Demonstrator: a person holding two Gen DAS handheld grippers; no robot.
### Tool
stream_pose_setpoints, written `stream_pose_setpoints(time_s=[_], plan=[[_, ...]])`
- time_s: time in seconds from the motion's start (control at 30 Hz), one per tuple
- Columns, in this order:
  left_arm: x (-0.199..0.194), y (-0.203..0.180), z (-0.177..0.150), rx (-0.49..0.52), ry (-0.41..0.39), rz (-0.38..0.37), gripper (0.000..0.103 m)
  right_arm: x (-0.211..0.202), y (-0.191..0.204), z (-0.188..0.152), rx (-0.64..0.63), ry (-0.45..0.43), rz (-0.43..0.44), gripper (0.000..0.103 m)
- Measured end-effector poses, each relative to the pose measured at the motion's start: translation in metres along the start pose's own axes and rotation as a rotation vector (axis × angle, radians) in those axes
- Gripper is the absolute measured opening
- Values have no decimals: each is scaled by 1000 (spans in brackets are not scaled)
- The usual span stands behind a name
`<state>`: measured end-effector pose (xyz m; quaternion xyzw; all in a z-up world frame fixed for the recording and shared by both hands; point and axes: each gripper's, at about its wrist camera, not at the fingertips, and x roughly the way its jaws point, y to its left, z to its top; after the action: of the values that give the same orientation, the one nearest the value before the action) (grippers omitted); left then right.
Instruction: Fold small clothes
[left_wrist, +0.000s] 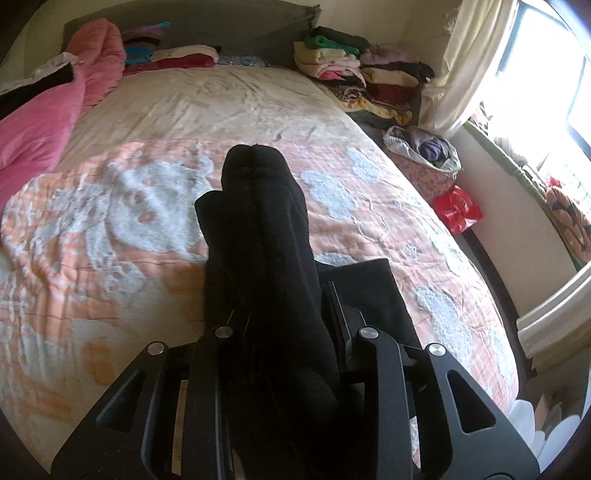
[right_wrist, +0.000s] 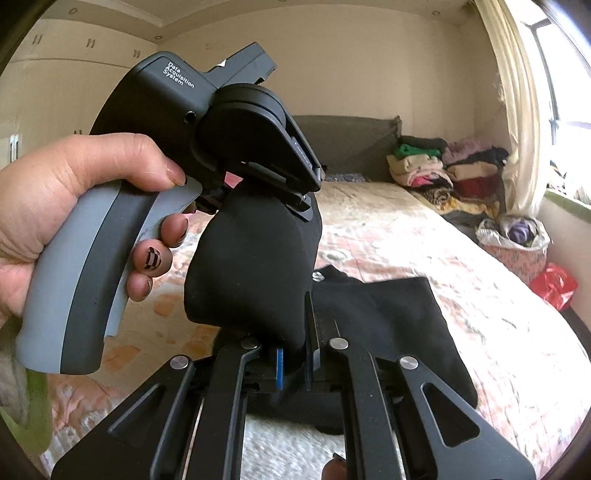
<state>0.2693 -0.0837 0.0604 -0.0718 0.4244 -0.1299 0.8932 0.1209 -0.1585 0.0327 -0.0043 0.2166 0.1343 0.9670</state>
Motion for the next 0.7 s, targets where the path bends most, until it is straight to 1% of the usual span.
stream_pose_setpoints(time_s=[0.37, 0.57, 0.63, 0.67, 0.7], plan=[[42, -41, -8, 24, 73, -20, 21, -5, -30, -24, 91, 56, -11, 7], [68, -59, -15, 25, 117, -40, 24, -1, -52, -39, 170, 105, 3, 7], [76, -61, -16, 8, 128, -61, 29, 2, -64, -43, 226, 126, 25, 7], [81, -62, -17, -7, 133, -82, 31, 3, -69, -44, 247, 137, 40, 7], [85, -62, -17, -18, 141, -98, 36, 4, -73, -46, 266, 144, 52, 7]])
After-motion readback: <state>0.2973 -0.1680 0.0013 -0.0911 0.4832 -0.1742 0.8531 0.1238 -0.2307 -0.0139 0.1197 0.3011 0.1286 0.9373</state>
